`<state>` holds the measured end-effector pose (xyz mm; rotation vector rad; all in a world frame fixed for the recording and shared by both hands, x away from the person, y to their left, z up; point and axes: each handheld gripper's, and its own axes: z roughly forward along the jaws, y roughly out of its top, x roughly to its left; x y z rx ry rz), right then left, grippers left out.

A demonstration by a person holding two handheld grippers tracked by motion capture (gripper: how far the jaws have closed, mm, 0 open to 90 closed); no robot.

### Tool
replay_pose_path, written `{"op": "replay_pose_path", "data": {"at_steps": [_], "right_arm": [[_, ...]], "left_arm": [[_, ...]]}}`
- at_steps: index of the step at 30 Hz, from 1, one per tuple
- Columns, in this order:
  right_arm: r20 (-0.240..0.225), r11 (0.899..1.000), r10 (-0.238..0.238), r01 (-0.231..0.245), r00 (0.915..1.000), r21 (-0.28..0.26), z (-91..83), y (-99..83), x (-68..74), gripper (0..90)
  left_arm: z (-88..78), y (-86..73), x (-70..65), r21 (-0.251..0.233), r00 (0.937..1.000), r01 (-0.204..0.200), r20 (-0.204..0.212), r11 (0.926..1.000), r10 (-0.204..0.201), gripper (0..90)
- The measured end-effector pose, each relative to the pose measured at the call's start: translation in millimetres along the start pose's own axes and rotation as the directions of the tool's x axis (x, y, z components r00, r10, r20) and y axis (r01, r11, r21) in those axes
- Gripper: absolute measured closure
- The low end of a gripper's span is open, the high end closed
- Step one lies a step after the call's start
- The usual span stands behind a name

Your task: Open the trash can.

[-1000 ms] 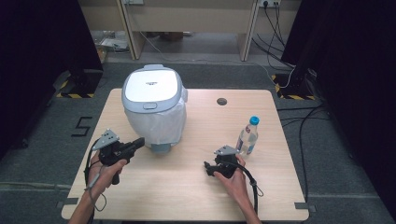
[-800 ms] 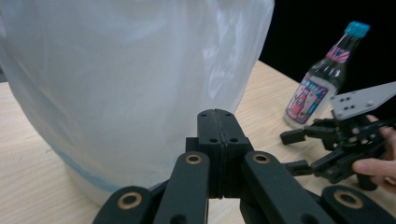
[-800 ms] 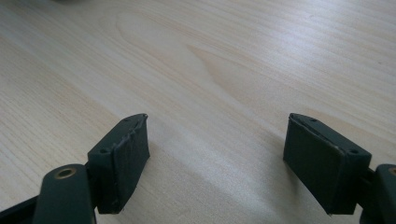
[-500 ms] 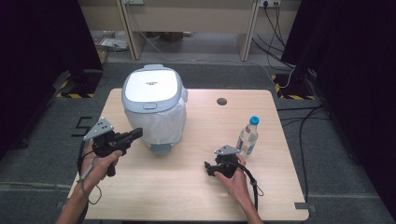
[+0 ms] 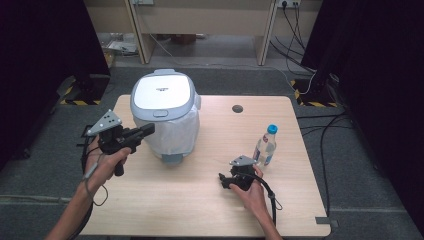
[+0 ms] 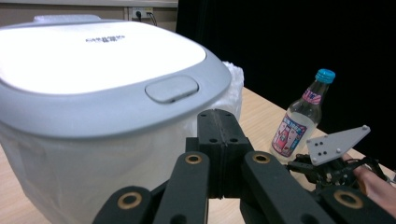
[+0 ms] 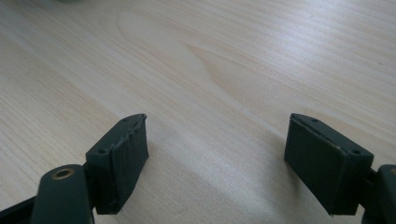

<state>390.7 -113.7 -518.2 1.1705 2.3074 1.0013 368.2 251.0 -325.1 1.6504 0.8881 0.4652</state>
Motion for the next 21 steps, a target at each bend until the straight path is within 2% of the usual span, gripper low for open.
{"op": "replay_pose_path", "data": {"at_steps": [13, 21], "right_arm": [[-0.002, 1.000, -0.001, 0.001, 1.0000, 0.000, 0.1, 0.1, -0.3, 21.4], [-0.002, 1.000, -0.004, 0.004, 1.0000, 0.000, 0.3, 0.0, -0.5, 21.1]], "left_arm": [[20.2, 21.6, 3.2, 0.001, 0.9997, -0.017, -0.015, 0.9999, 0.017, 89.5], [30.6, 30.0, 10.6, -0.006, 0.9988, -0.020, -0.044, 0.9998, 0.020, 89.5]]}}
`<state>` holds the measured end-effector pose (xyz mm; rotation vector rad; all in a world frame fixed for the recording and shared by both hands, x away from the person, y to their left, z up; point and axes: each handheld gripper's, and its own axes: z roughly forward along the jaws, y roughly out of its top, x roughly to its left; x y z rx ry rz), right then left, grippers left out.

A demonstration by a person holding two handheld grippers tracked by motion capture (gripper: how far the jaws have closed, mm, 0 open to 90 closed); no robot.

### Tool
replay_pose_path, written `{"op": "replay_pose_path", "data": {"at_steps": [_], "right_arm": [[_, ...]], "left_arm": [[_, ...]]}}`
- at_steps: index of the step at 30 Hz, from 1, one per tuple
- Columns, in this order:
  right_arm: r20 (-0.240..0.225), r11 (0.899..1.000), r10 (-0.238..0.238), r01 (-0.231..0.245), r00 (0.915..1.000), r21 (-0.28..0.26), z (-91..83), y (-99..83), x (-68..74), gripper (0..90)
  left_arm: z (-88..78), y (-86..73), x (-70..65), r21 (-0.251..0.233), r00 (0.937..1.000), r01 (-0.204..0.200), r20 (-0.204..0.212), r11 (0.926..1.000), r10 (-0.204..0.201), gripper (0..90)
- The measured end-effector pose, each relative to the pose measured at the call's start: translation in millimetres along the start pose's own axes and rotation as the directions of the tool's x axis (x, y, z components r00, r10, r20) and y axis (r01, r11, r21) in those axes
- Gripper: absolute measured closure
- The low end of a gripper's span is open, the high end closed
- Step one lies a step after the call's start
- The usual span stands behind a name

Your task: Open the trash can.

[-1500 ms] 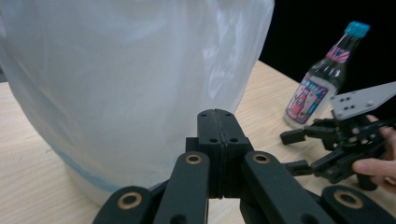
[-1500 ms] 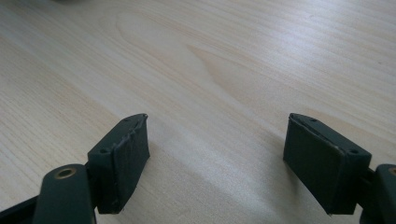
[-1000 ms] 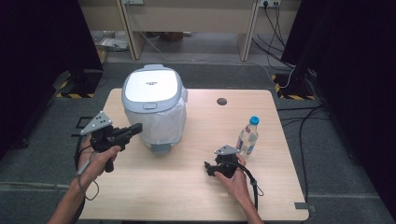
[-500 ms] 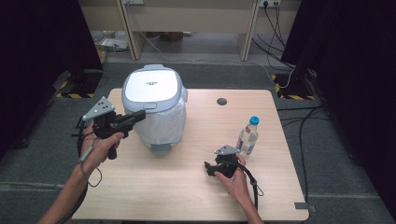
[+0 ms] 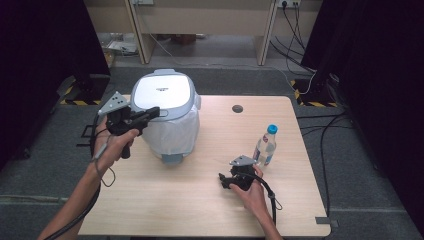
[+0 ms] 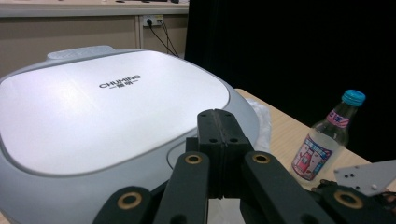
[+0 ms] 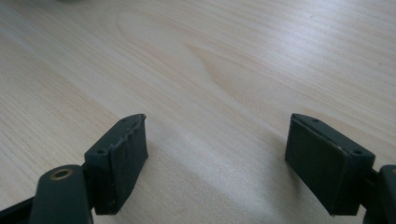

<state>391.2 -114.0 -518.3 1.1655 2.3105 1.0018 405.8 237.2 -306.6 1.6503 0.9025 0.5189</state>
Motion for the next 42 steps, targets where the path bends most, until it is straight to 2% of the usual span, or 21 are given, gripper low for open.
{"op": "replay_pose_path", "data": {"at_steps": [4, 6, 13, 16, 20, 23, 28, 30, 31, 33, 35, 36, 37, 38, 39, 41, 42], "right_arm": [[0.000, 1.000, 0.000, 0.000, 1.0000, 0.000, 0.0, 0.0, 0.0, 21.0], [0.000, 1.000, -0.001, 0.001, 1.0000, 0.000, 0.0, 0.0, -0.1, 21.0], [0.000, 1.000, 0.001, -0.001, 1.0000, -0.001, 0.1, 0.1, 0.2, 20.9], [0.000, 1.000, 0.000, 0.000, 1.0000, 0.000, 0.1, 0.0, 0.0, 20.7], [0.000, 1.000, 0.000, 0.000, 1.0000, 0.000, 0.3, 0.1, 0.0, 20.4], [0.000, 1.000, 0.000, 0.000, 1.0000, 0.000, 0.3, 0.1, 0.0, 20.4], [0.001, 1.000, 0.000, 0.000, 1.0000, 0.000, 0.3, 0.1, 0.1, 20.4], [0.000, 1.000, 0.000, 0.000, 1.0000, 0.000, 0.3, 0.1, 0.1, 20.4], [0.000, 1.000, 0.000, 0.000, 1.0000, 0.000, 0.4, 0.2, 0.1, 20.4], [0.000, 1.000, 0.000, 0.000, 1.0000, 0.000, 0.4, 0.2, 0.0, 20.3], [0.002, 1.000, 0.001, -0.001, 1.0000, 0.000, 0.5, 0.2, 0.2, 20.2], [0.003, 1.000, 0.002, -0.002, 1.0000, 0.000, 0.5, 0.2, 0.3, 20.1], [0.004, 1.000, 0.002, -0.002, 1.0000, 0.001, 0.4, 0.2, 0.3, 20.1], [0.004, 1.000, 0.004, -0.004, 1.0000, 0.000, 0.5, 0.2, 0.5, 20.1], [0.004, 1.000, 0.002, -0.002, 1.0000, 0.000, 0.4, 0.1, 0.4, 20.1], [0.005, 1.000, 0.003, -0.003, 1.0000, -0.001, 0.4, 0.0, 0.6, 20.1], [0.006, 1.000, 0.003, -0.003, 1.0000, 0.000, 0.3, 0.0, 0.5, 20.1]], "left_arm": [[5.7, 0.2, -0.8, 0.017, 0.9998, -0.018, -0.009, 0.9997, 0.019, 89.5], [9.4, -2.3, -1.9, 0.043, 0.9983, -0.048, -0.031, 0.9979, 0.049, 89.4], [11.5, -0.1, -2.8, 0.053, 0.9961, -0.060, -0.061, 0.9968, 0.064, 89.4], [12.3, 0.8, -4.5, 0.061, 0.9943, -0.077, -0.069, 0.9951, 0.081, 89.4], [11.8, -1.8, -4.0, 0.052, 0.9948, -0.076, -0.064, 0.9957, 0.080, 89.3], [11.7, -5.1, -5.6, 0.035, 0.9917, -0.102, -0.075, 0.9941, 0.105, 89.4], [12.0, -2.9, -2.2, 0.053, 0.9945, -0.088, -0.053, 0.9948, 0.090, 89.3], [12.6, -4.1, -5.9, 0.058, 0.9874, -0.136, -0.074, 0.9890, 0.140, 89.4], [12.5, -4.3, -5.3, 0.057, 0.9867, -0.144, -0.068, 0.9880, 0.147, 89.4], [12.0, -4.5, -0.2, 0.050, 0.9929, -0.112, -0.035, 0.9924, 0.114, 89.4], [11.7, -4.2, -4.8, 0.065, 0.9838, -0.167, -0.056, 0.9839, 0.170, 89.4], [12.2, -4.3, -4.4, 0.063, 0.9849, -0.161, -0.053, 0.9849, 0.165, 89.4], [11.9, -5.9, -2.4, 0.048, 0.9903, -0.130, -0.044, 0.9904, 0.132, 89.4], [11.7, -6.5, -3.8, 0.047, 0.9869, -0.151, -0.051, 0.9875, 0.153, 89.4], [12.0, -4.1, -5.6, 0.068, 0.9824, -0.173, -0.058, 0.9825, 0.178, 89.4], [13.0, -1.1, -5.4, 0.087, 0.9841, -0.163, -0.056, 0.9828, 0.168, 89.4], [13.2, -2.7, -8.2, 0.081, 0.9771, -0.191, -0.079, 0.9782, 0.197, 89.4]]}}
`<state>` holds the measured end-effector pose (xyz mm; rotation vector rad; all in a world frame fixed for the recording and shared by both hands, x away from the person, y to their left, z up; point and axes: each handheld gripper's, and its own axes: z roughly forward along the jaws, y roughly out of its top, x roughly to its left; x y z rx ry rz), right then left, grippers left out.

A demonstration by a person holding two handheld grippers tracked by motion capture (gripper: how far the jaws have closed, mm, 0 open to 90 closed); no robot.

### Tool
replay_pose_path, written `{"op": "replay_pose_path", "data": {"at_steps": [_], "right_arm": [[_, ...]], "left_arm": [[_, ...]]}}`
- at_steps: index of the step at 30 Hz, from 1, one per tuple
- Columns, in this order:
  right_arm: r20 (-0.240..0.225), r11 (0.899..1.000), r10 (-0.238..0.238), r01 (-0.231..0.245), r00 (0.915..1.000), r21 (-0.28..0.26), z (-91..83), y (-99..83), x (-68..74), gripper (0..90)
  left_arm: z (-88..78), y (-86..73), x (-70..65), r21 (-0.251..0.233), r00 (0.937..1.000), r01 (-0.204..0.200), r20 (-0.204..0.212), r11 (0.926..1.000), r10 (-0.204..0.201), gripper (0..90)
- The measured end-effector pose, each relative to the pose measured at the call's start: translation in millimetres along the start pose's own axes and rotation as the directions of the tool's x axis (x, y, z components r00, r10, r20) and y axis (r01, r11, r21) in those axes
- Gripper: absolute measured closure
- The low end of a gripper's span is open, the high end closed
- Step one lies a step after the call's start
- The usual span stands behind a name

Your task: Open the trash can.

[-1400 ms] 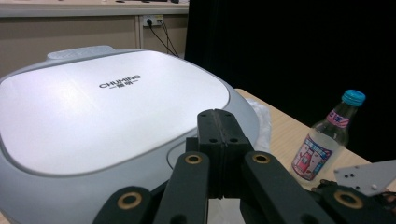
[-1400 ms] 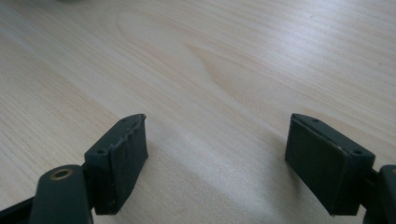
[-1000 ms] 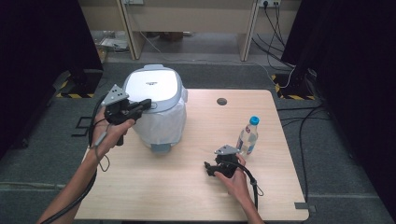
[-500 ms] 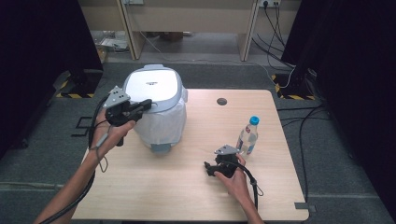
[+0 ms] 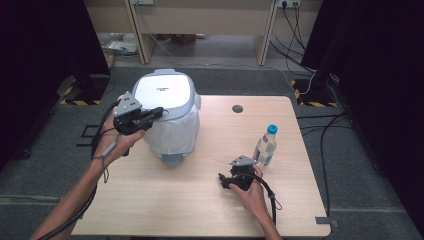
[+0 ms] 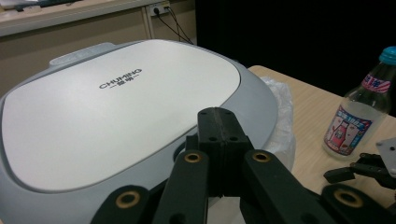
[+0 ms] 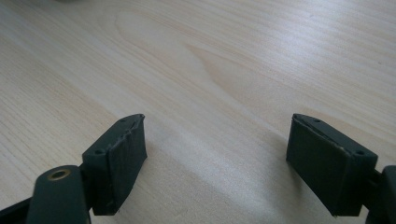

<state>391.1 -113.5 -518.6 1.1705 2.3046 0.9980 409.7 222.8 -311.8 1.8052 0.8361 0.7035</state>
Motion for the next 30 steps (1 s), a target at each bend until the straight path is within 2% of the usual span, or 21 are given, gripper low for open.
{"op": "replay_pose_path", "data": {"at_steps": [2, 4, 6, 7, 8, 9, 11, 13, 14, 16, 18, 20, 21, 23, 24, 25, 28, 30], "right_arm": [[0.000, 1.000, -0.001, 0.001, 1.0000, -0.002, -0.2, -0.2, 0.2, 20.1], [0.000, 1.000, 0.004, -0.004, 1.0000, 0.001, -0.5, -0.6, 0.9, 20.1], [-0.001, 1.000, 0.000, 0.000, 1.0000, 0.000, -0.4, -0.4, 0.5, 19.9], [0.000, 1.000, 0.002, -0.002, 1.0000, 0.001, -0.5, -0.5, 0.7, 19.9], [0.000, 1.000, 0.002, -0.002, 1.0000, 0.001, -0.5, -0.5, 0.7, 19.9], [0.000, 1.000, 0.002, -0.002, 1.0000, 0.001, -0.5, -0.5, 0.7, 19.9], [0.002, 1.000, 0.006, -0.006, 1.0000, 0.001, -0.7, -0.7, 1.2, 19.9], [0.002, 1.000, 0.004, -0.004, 1.0000, 0.002, -1.0, -0.8, 1.4, 19.8], [0.001, 1.000, 0.006, -0.006, 1.0000, 0.004, -1.1, -0.7, 1.5, 19.7], [-0.002, 1.000, 0.003, -0.003, 1.0000, 0.004, -1.1, -0.8, 1.2, 19.6], [-0.002, 1.000, 0.003, -0.003, 1.0000, 0.004, -1.1, -0.8, 1.3, 19.5], [-0.001, 1.000, 0.004, -0.004, 1.0000, 0.003, -0.9, -0.7, 1.3, 19.3], [-0.002, 1.000, 0.005, -0.005, 1.0000, 0.003, -0.9, -0.7, 1.4, 19.3], [-0.003, 1.000, 0.002, -0.002, 1.0000, 0.003, -1.0, -0.8, 1.2, 19.2], [-0.003, 1.000, 0.004, -0.004, 1.0000, 0.003, -1.0, -0.8, 1.3, 19.2], [-0.003, 1.000, 0.002, -0.002, 1.0000, 0.003, -1.0, -0.8, 1.2, 19.2], [-0.003, 1.000, 0.003, -0.003, 1.0000, 0.003, -1.0, -0.8, 1.2, 19.2], [-0.003, 1.000, 0.003, -0.003, 1.0000, 0.003, -1.0, -0.8, 1.2, 19.1]], "left_arm": [[0.2, 0.0, 3.7, 0.003, 0.9987, 0.040, 0.032, 0.9992, -0.040, 89.4], [1.1, -0.1, 5.3, -0.001, 0.9984, 0.041, 0.040, 0.9992, -0.041, 89.4], [1.4, 2.0, 5.3, 0.015, 0.9986, 0.034, 0.040, 0.9993, -0.035, 89.4], [1.7, 3.5, 6.1, 0.026, 0.9978, 0.047, 0.046, 0.9985, -0.049, 89.4], [1.8, 3.7, 6.4, 0.035, 0.9982, 0.036, 0.047, 0.9987, -0.038, 89.4], [2.5, 2.6, 7.9, 0.038, 0.9924, 0.086, 0.084, 0.9956, -0.089, 89.5], [2.4, 2.7, 5.9, 0.034, 0.9951, 0.065, 0.072, 0.9973, -0.068, 89.6], [3.1, 3.6, 6.5, 0.038, 0.9949, 0.070, 0.070, 0.9968, -0.073, 89.6], [2.9, 3.7, 4.0, 0.035, 0.9973, 0.046, 0.057, 0.9983, -0.048, 89.6], [3.1, 2.6, 6.2, 0.026, 0.9940, 0.079, 0.074, 0.9965, -0.081, 89.5], [2.5, 3.6, 4.2, 0.025, 0.9951, 0.061, 0.076, 0.9978, -0.063, 89.1], [3.4, 4.5, 6.3, 0.021, 0.9894, 0.087, 0.115, 0.9960, -0.089, 83.2], [2.7, 5.3, 7.4, 0.018, 0.9886, 0.090, 0.120, 0.9957, -0.092, 81.1], [-0.8, 9.0, 6.9, 0.037, 0.9941, 0.051, 0.093, 0.9980, -0.055, 74.0], [-2.5, 10.1, 7.0, 0.039, 0.9938, 0.054, 0.095, 0.9978, -0.058, 69.9], [-4.9, 11.1, 7.1, 0.025, 0.9931, 0.065, 0.096, 0.9976, -0.067, 65.4], [-16.1, 14.1, 4.4, -0.034, 0.9912, 0.087, 0.103, 0.9956, -0.083, 59.6], [-24.2, 14.8, 0.3, -0.064, 0.9894, 0.100, 0.112, 0.9929, -0.092, 49.9]]}}
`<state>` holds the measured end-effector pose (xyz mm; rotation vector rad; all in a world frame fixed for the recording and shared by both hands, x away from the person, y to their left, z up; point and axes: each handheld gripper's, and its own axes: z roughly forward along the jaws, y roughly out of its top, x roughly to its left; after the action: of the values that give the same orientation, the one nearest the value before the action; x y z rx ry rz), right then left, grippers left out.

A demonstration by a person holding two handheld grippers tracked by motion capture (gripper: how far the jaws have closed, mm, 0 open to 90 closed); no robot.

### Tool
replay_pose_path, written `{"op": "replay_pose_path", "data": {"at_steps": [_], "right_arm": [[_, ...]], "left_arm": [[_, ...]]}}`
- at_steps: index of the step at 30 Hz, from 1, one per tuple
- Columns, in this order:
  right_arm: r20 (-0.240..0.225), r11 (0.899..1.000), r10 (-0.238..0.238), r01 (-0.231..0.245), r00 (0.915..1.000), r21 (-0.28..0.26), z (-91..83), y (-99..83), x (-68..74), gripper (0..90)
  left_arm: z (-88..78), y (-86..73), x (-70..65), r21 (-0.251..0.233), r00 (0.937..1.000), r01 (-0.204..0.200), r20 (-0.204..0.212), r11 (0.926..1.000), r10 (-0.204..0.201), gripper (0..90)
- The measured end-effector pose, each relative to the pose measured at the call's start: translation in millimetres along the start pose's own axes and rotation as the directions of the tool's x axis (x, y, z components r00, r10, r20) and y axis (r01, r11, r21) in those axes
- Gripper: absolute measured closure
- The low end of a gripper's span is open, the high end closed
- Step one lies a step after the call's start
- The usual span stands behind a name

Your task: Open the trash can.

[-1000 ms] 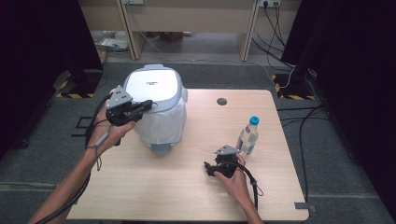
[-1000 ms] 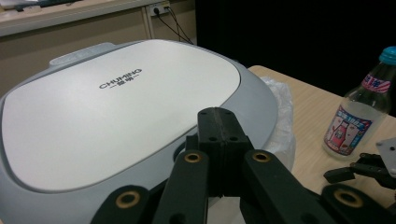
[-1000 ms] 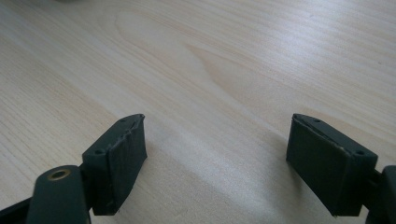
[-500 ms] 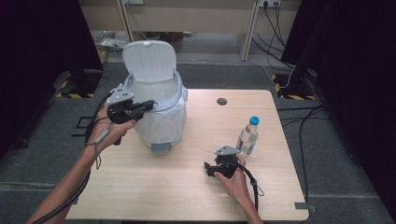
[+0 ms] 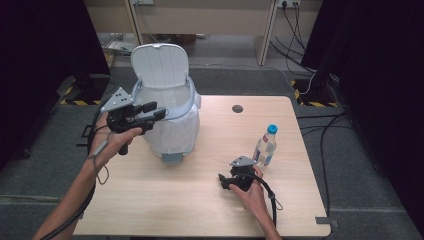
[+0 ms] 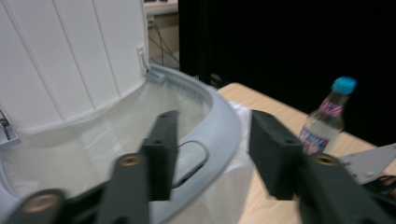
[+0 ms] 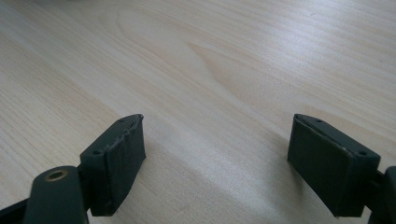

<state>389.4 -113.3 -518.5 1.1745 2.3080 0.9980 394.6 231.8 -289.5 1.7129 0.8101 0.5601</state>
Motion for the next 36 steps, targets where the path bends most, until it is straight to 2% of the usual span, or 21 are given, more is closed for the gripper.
{"op": "replay_pose_path", "data": {"at_steps": [3, 7, 10, 12, 16, 20, 21, 23, 27, 33, 36], "right_arm": [[-0.001, 1.000, 0.002, -0.002, 1.0000, 0.000, 0.0, 0.0, 0.0, 19.0], [-0.005, 1.000, -0.004, 0.004, 1.0000, 0.002, -0.2, 0.0, -0.6, 19.0], [-0.004, 1.000, -0.004, 0.004, 1.0000, 0.002, -0.1, 0.0, -0.6, 18.9], [-0.003, 1.000, -0.004, 0.004, 1.0000, 0.002, 0.0, 0.0, -0.7, 18.4], [-0.002, 1.000, -0.007, 0.007, 1.0000, 0.002, 0.2, 0.1, -1.1, 18.1], [-0.002, 1.000, -0.002, 0.002, 1.0000, 0.003, 0.1, 0.1, -0.7, 18.1], [-0.002, 1.000, -0.002, 0.002, 1.0000, 0.003, 0.1, 0.1, -0.7, 18.1], [-0.002, 1.000, -0.012, 0.012, 0.9999, 0.001, 0.3, 0.2, -1.5, 18.1], [-0.002, 1.000, -0.005, 0.005, 1.0000, 0.003, 0.2, 0.1, -0.9, 18.1], [-0.003, 1.000, -0.003, 0.003, 1.0000, 0.004, 0.1, 0.1, -0.8, 18.1], [-0.003, 1.000, -0.005, 0.005, 1.0000, 0.004, 0.1, 0.1, -0.9, 18.1]], "left_arm": [[-8.6, -5.0, -6.1, -0.034, 1.0000, 0.000, 0.000, 0.9994, 0.000, 41.0], [-15.6, -20.6, -10.7, -0.025, 0.9993, 0.036, 0.012, 0.9990, -0.036, 31.4], [-20.7, -34.9, -13.5, -0.030, 0.9971, 0.069, 0.036, 0.9972, -0.068, 26.6], [-20.8, -45.8, -16.6, -0.018, 0.9973, 0.064, 0.039, 0.9978, -0.063, 25.2], [-17.1, -70.3, -20.5, -0.010, 0.9952, 0.087, 0.046, 0.9962, -0.086, 19.0], [-9.1, -92.4, -23.7, 0.019, 0.9941, 0.103, 0.031, 0.9945, -0.104, 13.9], [-9.1, -92.4, -23.7, 0.019, 0.9941, 0.103, 0.031, 0.9945, -0.104, 14.2], [-5.6, -102.7, -24.7, 0.018, 0.9952, 0.096, 0.020, 0.9952, -0.096, 14.1], [-1.1, -119.3, -24.2, -0.013, 0.9937, 0.110, 0.023, 0.9939, -0.109, 14.1], [2.2, -139.3, -22.6, -0.026, 0.9927, 0.119, 0.024, 0.9926, -0.118, 14.4], [5.1, -151.5, -21.4, -0.018, 0.9920, 0.125, 0.019, 0.9919, -0.125, 14.4]]}}
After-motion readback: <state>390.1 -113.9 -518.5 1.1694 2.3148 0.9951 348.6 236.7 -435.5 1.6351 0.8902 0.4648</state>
